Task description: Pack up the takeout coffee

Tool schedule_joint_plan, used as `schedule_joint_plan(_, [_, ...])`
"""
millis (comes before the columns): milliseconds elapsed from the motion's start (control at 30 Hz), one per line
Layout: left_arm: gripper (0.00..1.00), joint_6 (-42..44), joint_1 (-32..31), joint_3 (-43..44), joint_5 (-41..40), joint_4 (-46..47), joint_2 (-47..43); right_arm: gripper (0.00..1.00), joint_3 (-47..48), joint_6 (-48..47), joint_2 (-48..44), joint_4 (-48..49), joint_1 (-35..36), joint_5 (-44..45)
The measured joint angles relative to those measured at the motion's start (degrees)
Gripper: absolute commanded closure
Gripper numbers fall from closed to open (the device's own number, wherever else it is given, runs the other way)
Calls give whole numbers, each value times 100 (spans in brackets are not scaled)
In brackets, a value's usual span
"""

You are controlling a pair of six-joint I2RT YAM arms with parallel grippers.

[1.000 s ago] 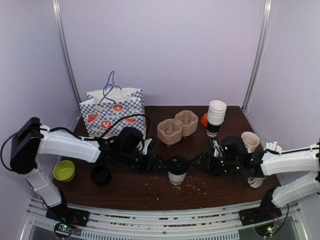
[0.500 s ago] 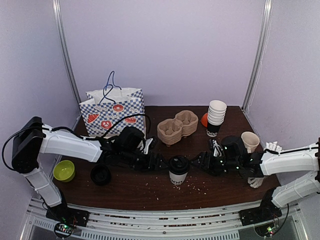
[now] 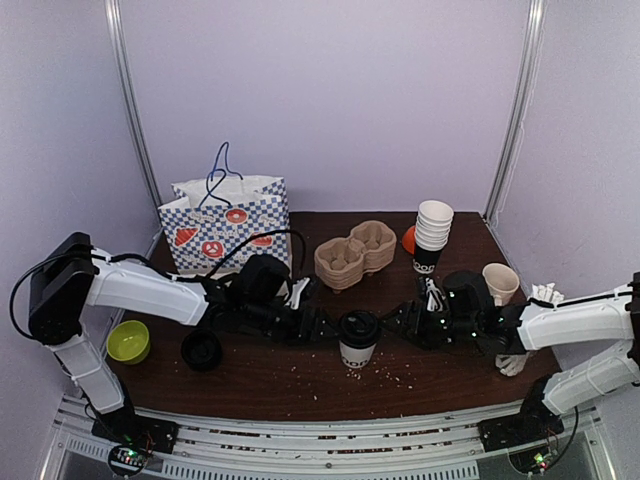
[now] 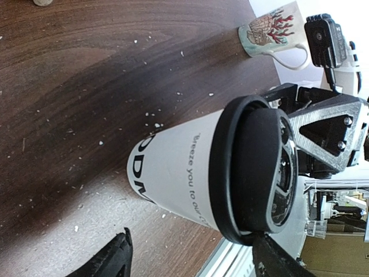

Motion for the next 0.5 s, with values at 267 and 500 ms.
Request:
schedule_joint_plan(267, [33,-74,-2,-83,273,424,157,36,-96,2,85,304,-37,35])
schedule_joint_plan(500, [34,-140,0,-203,452,809,278,37,-190,7,138,557,-46,103])
